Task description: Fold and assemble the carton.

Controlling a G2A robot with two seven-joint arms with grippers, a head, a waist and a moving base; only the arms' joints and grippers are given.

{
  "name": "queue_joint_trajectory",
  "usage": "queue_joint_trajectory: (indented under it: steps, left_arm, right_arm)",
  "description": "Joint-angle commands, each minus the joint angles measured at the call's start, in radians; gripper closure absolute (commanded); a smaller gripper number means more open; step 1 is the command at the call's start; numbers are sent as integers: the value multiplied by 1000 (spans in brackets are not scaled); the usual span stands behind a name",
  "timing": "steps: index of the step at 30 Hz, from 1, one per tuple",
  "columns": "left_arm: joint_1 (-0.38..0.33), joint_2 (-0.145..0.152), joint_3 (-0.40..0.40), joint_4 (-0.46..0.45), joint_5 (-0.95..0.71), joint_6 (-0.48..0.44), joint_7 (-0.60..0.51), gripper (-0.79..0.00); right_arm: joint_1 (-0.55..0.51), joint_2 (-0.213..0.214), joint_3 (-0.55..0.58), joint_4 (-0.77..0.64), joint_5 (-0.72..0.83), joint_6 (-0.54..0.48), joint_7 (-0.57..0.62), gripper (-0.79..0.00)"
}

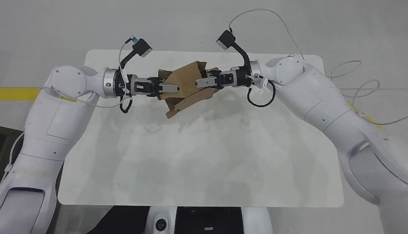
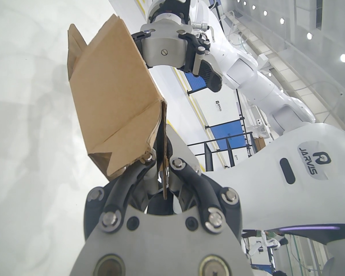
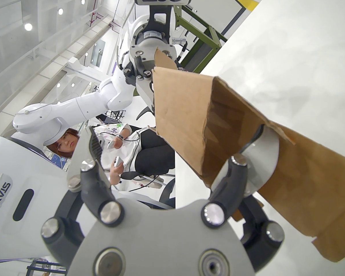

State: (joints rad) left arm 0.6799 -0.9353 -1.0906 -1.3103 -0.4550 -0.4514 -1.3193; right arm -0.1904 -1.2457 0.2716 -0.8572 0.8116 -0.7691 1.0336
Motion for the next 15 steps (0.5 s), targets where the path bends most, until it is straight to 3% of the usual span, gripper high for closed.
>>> queue_joint_trajectory:
  steps: [1,9,13,15]
  left_arm:
    - [7,4,-13,4,17,0,11,0]
    - [16,10,-35,4,3,1,-8,0]
    - [17,10,-35,-1,-23,-7,-37,0]
    - [16,10,-34,-4,-20,-10,-39,0]
  right_arm:
    - [-8,7,19,-10,-37,13,-29,-785]
    - [-41,42,105,-52,-65,36,-2,-763]
    - [-60,50,139,-71,-57,50,39,-379]
    - [-64,52,154,-71,-69,53,45,-360]
